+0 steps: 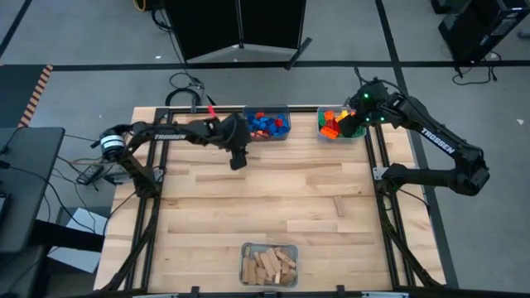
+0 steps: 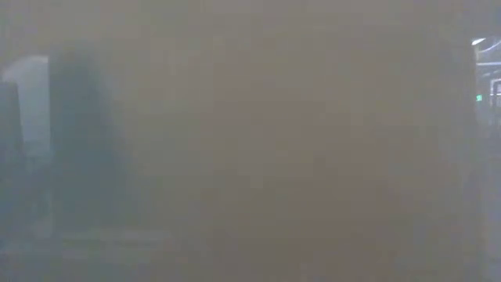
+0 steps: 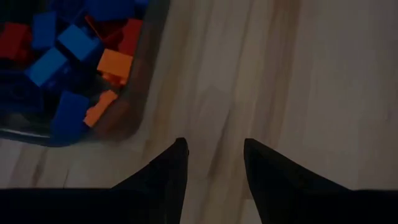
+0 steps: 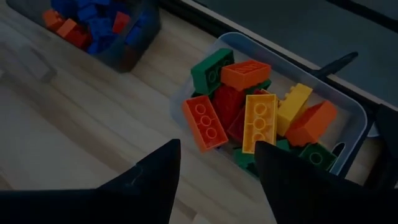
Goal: Sort blocks by size
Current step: Put the brown block into the gray bin
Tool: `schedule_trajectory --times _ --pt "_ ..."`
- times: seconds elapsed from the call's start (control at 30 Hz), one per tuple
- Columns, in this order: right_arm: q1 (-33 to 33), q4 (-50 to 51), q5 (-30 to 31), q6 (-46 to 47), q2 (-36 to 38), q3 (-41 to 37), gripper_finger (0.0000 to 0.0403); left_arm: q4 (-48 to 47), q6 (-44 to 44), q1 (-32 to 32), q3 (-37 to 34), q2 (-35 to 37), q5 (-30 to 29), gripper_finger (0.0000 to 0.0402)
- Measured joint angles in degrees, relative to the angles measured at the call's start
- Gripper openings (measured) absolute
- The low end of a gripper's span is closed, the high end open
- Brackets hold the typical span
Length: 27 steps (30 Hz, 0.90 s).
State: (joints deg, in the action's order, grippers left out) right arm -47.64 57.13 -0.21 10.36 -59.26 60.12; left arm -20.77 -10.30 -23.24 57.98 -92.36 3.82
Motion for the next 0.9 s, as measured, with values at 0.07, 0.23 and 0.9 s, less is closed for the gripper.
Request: schedule_trajectory --times 0.07,0.23,0.9 --pt "0.0 0.0 0.0 0.0 0.0 0.0 0.0219 -1.9 -1.4 -1.0 2.2 -1.7 1.5 0.0163" --pt "0.0 0.0 0.0 -0.1 0.0 0.0 0.0220 -6.6 -5.3 -1.6 9.7 -8.4 4.9 0.0163" --pt "0.0 0.2 0.0 -1.0 0.0 0.0 0.0216 -17.0 -12.3 -1.3 18.0 -20.5 -1.1 0.0163"
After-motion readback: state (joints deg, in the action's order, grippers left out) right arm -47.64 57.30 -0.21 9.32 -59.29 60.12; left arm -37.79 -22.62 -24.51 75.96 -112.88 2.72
